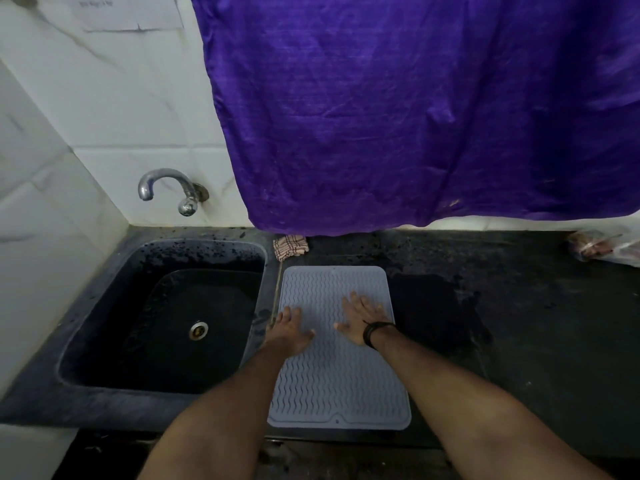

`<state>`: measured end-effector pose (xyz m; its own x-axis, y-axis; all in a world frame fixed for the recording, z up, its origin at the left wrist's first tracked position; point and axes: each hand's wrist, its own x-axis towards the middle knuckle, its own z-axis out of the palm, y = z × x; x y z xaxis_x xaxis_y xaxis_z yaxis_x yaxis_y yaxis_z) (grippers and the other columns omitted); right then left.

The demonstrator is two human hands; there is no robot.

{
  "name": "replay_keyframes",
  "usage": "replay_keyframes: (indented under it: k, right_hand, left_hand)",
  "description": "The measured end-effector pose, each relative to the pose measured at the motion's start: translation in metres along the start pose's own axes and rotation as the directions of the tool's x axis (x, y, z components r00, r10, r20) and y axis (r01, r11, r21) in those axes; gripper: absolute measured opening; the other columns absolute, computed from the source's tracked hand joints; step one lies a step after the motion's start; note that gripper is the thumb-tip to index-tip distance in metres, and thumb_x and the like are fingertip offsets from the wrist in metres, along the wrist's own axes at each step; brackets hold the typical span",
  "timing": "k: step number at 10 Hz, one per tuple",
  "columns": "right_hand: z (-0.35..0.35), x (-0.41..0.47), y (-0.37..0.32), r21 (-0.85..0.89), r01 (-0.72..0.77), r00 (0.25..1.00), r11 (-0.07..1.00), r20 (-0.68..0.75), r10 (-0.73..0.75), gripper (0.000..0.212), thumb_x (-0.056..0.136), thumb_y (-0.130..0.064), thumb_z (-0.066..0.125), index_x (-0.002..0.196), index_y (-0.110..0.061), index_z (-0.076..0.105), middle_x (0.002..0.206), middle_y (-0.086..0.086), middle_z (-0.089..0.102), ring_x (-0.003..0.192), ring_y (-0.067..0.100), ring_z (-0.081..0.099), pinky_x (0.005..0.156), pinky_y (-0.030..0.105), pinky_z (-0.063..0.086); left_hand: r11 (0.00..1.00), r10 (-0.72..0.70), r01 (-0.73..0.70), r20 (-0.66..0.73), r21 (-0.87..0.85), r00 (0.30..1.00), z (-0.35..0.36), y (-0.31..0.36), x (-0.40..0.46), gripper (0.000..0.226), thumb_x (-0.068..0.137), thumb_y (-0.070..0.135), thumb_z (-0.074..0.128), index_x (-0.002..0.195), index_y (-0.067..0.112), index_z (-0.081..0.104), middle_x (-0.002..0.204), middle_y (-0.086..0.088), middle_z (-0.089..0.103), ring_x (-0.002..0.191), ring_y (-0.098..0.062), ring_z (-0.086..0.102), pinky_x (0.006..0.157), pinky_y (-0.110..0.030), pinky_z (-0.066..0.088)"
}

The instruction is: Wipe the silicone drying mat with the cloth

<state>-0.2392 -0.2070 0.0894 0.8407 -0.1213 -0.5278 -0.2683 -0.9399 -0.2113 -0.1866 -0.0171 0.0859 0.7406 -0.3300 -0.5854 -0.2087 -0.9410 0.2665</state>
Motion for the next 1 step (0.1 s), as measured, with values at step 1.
replay_keyframes:
  k: [1]
  right_hand:
    - [-0.0453,0.0035,-0.0206,-0.008,0.04,0.995,0.999,-0.092,-0.04,0.077,0.097,-0.058,0.033,0.155,-0.021,-0.003,0.161,0.002,-0.015,0.149,0.024,-0.007,0.119,0.052,0.002]
  left_hand:
    - [1.0,0.002,-0.001,-0.096,0.007,0.995,-0.0383,0.0008,0.0005,0.082,0.102,0.056,0.039,0.16,0.021,-0.007,0.167,-0.006,-0.014,0.155,-0.026,-0.007,0.123,-0.053,0.001]
